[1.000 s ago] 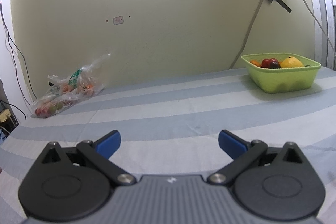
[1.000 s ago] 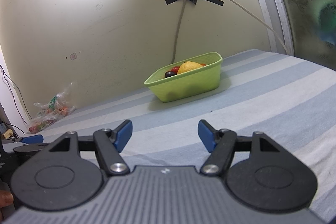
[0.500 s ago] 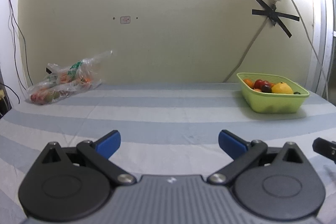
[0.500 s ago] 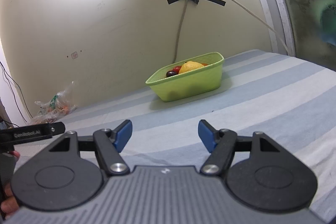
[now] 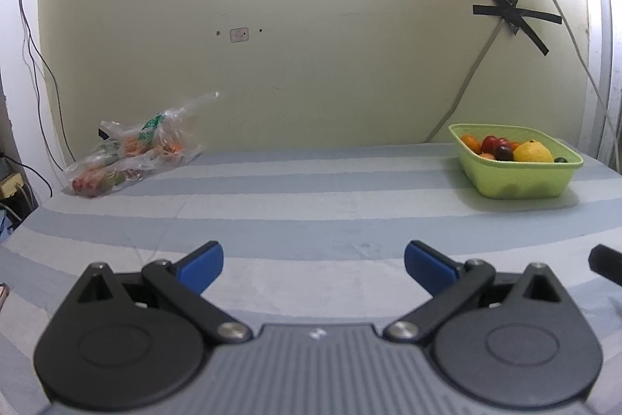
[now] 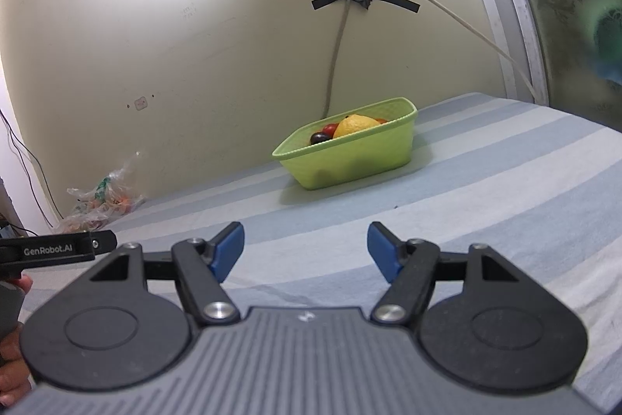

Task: Organize fruits

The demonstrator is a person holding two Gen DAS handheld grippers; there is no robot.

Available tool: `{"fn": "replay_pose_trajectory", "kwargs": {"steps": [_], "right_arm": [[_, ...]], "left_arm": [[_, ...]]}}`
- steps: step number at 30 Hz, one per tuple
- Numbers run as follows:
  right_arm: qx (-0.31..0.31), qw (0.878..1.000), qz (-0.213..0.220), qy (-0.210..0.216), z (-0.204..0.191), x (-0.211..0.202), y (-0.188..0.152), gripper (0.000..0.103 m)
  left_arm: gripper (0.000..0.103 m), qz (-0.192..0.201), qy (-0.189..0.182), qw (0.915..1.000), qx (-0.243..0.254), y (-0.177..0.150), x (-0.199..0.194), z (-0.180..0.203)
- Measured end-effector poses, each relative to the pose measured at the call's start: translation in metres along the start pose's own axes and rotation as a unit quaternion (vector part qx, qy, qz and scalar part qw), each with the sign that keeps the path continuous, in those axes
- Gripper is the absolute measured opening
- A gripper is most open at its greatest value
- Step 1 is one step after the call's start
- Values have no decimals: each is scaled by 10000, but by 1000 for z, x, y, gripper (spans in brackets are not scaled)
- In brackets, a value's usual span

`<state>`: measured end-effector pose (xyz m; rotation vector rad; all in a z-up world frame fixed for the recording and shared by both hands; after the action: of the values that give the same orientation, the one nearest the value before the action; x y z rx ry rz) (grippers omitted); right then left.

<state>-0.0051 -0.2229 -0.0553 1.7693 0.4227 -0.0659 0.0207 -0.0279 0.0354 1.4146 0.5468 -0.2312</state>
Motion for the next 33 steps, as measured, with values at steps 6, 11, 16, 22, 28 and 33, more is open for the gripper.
{"fn": "replay_pose_trajectory", "kwargs": {"steps": [6, 11, 16, 22, 28, 33], "right_arm": [[16, 10000, 27, 49, 3, 0, 0, 72], [13, 10000, 28, 47, 3, 0, 0, 72], [13, 10000, 28, 46, 3, -1, 0, 73], [14, 10000, 28, 48, 2, -1, 0, 73], [16, 10000, 31, 46, 2, 0, 0, 73], [14, 10000, 31, 47, 2, 0, 0, 73]], "left_arm": [[103, -29, 166, 9998, 91, -3, 5, 0], [103, -67, 186, 9997, 144, -7, 7, 2], [103, -101, 258, 9992, 286, -10, 10, 6], [103, -188, 243, 9988, 393, -14, 13, 9], [103, -320, 261, 9981, 468, -18, 18, 11], [103, -349, 287, 9978, 486, -20, 19, 11]]}}
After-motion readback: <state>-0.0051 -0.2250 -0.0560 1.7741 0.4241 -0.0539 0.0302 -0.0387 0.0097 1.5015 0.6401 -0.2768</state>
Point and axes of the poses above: each gripper's, at about its wrist camera, not at the fingertips, and x roughly the way its jaws point, z to its right, y to its top, the point moved 3 cm from there along x, roughly the way its jaws point, and after that the axes turned 10 degrees about -x, right-handed, at the moved point
